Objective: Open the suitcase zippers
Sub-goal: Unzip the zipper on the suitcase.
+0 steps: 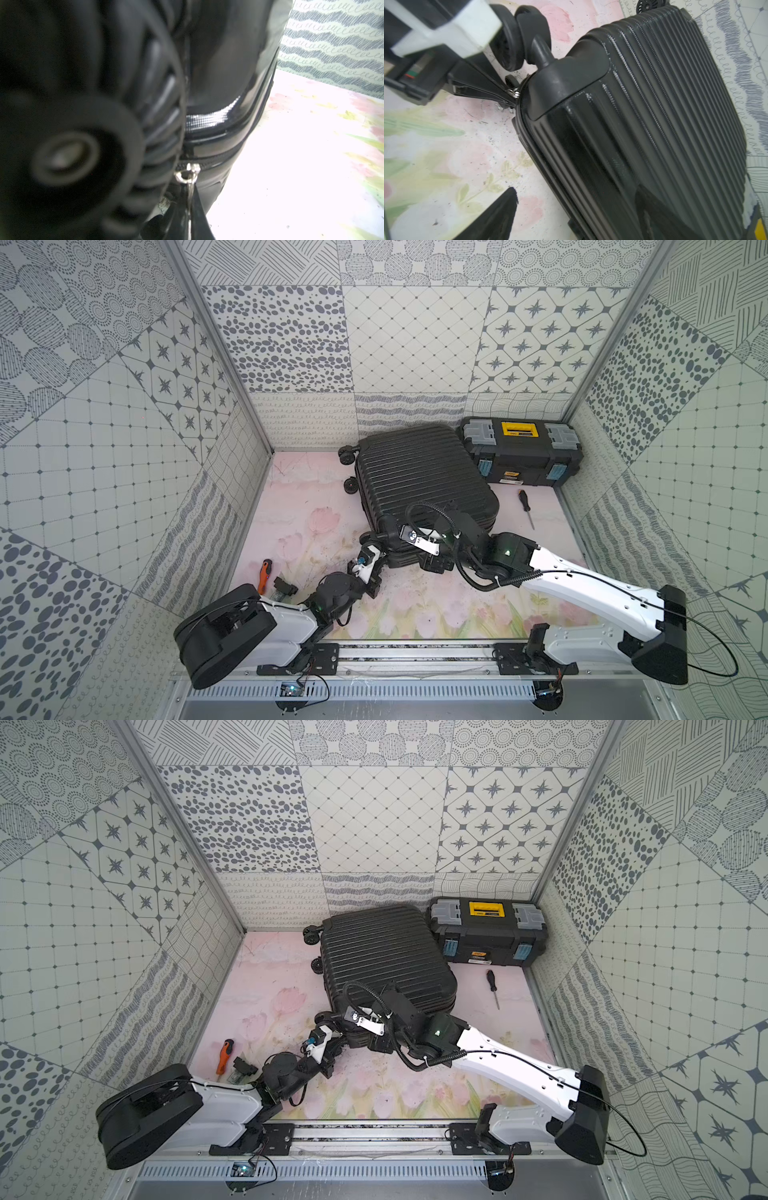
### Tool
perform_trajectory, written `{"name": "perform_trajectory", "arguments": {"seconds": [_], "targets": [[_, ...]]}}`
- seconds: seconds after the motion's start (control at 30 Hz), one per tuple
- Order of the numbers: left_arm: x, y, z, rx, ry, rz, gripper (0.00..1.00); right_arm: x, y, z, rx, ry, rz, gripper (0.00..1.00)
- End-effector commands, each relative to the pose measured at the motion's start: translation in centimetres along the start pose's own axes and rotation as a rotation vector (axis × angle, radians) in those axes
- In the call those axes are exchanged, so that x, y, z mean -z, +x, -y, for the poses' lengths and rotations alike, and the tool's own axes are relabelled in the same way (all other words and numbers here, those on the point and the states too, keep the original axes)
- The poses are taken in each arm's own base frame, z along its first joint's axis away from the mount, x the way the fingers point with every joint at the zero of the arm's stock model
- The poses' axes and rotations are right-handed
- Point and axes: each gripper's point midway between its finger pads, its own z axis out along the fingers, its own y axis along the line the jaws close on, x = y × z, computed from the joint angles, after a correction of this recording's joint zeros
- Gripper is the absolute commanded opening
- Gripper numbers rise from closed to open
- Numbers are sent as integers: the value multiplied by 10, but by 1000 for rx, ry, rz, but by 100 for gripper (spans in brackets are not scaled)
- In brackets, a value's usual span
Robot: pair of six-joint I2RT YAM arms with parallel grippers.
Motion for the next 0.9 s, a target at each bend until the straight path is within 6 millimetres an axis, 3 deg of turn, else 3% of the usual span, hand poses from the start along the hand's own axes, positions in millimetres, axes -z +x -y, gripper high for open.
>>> {"name": "perform_trajectory", "arguments": {"seconds": [0.0, 0.17, 0.27, 0.4, 0.57, 0.7, 0.77, 0.87], "targets": [[8, -35, 7, -6, 19, 139, 0, 14, -38, 26, 59, 92, 119, 91], [9, -33, 6, -11, 7, 121, 0, 24, -61, 17, 52, -23, 201, 91], [8, -32, 7, -15, 11, 119, 0, 29, -56, 60, -215, -15, 213, 91], [6, -30, 8, -15, 13, 112, 0, 39, 1, 151, -789, 28, 149, 91], [5, -28, 6, -11, 2, 108, 0, 32, 89, 213, -1282, 119, 119, 89], [5, -28, 6, -5, 2, 110, 0, 8, 168, 231, -1658, 103, 116, 83], [6, -29, 6, -2, 1, 113, 0, -9, 190, 230, -1721, 66, 66, 82], [6, -29, 6, 0, 1, 113, 0, -36, 204, 226, -1713, 14, 10, 82]]}}
